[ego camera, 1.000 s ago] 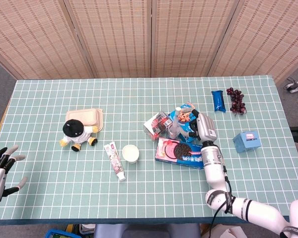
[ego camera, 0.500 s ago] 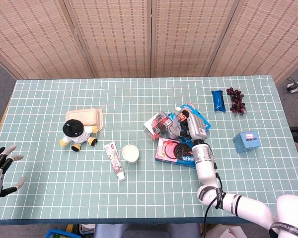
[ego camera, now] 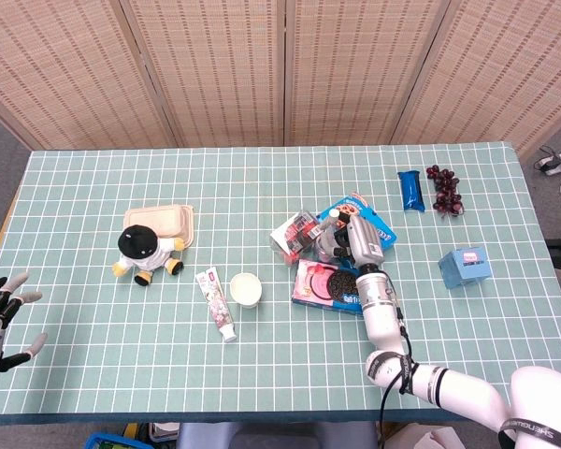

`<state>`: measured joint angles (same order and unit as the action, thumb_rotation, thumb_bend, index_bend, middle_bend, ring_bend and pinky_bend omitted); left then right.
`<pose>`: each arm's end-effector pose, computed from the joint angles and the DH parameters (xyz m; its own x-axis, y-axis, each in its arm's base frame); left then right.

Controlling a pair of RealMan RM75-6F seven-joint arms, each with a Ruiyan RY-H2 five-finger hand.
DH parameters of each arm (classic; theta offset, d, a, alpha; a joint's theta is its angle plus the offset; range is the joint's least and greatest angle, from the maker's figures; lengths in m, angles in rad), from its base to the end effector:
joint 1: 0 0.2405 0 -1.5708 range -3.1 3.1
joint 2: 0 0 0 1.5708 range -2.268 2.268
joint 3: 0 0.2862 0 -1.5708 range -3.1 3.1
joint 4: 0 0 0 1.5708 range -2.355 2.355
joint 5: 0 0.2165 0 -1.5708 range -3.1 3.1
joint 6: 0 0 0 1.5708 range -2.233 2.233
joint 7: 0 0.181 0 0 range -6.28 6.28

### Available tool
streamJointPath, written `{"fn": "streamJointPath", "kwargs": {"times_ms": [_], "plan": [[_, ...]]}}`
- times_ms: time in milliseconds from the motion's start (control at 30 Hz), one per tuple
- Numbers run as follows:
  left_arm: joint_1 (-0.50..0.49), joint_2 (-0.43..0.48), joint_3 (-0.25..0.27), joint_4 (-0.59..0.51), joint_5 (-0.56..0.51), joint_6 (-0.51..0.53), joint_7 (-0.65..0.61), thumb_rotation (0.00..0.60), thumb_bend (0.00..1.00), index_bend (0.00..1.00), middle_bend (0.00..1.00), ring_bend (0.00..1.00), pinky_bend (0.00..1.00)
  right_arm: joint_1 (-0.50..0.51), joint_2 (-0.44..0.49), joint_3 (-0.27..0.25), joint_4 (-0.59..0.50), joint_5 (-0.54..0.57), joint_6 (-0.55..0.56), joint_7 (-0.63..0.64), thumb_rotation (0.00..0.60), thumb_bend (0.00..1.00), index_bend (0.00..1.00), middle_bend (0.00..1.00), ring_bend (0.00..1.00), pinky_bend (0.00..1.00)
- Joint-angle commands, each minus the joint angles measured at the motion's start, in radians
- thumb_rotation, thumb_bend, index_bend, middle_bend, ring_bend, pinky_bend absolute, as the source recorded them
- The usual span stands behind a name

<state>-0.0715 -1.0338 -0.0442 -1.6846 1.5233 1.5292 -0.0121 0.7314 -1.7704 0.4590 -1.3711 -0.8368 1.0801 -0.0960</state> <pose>-0.3271 0.2143 0.1932 0.3967 -0.0313 0.9174 0.9173 -0.0232 -0.3974 -0.1481 -0.4392 -0.0387 -0.2158 -0.1496 0.9649 -0.9764 0.0267 -0.2143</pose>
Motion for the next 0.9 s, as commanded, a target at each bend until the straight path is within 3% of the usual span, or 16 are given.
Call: {"fn": "streamJointPath", "kwargs": {"times_ms": [33, 300, 600, 900], "plan": [[0.000, 0.000, 0.000, 0.000, 0.001, 0.000, 0.001, 0.600, 0.27, 0.36, 0.14, 0.08, 0.30, -0.003, 0.002, 0.000, -0.004, -0.006, 0.005, 0.003, 0.600, 0.51, 0.61, 1.00, 1.00, 1.00], [0.000, 0.000, 0.001, -0.001, 0.001, -0.001, 0.005, 0.600, 0.27, 0.36, 0.14, 0.08, 0.30, -0.023, 0.024, -0.007, -0.054, -0.041, 0.026, 0.027, 0.600, 0.56, 0.68, 1.00, 1.00, 1.00], [-0.001, -0.002, 0.001, -0.003, 0.001, -0.002, 0.017, 0.600, 0.27, 0.36, 0.14, 0.08, 0.30, -0.077, 0.109, -0.038, -0.217, -0.155, 0.062, 0.084, 0.600, 0.61, 0.72, 1.00, 1.00, 1.00], [-0.002, -0.009, 0.002, -0.003, 0.000, -0.006, 0.035, 0.600, 0.27, 0.36, 0.14, 0.08, 0.30, -0.125, 0.189, -0.075, -0.394, -0.273, 0.155, 0.044, 0.600, 0.62, 0.73, 1.00, 1.00, 1.00]]}}
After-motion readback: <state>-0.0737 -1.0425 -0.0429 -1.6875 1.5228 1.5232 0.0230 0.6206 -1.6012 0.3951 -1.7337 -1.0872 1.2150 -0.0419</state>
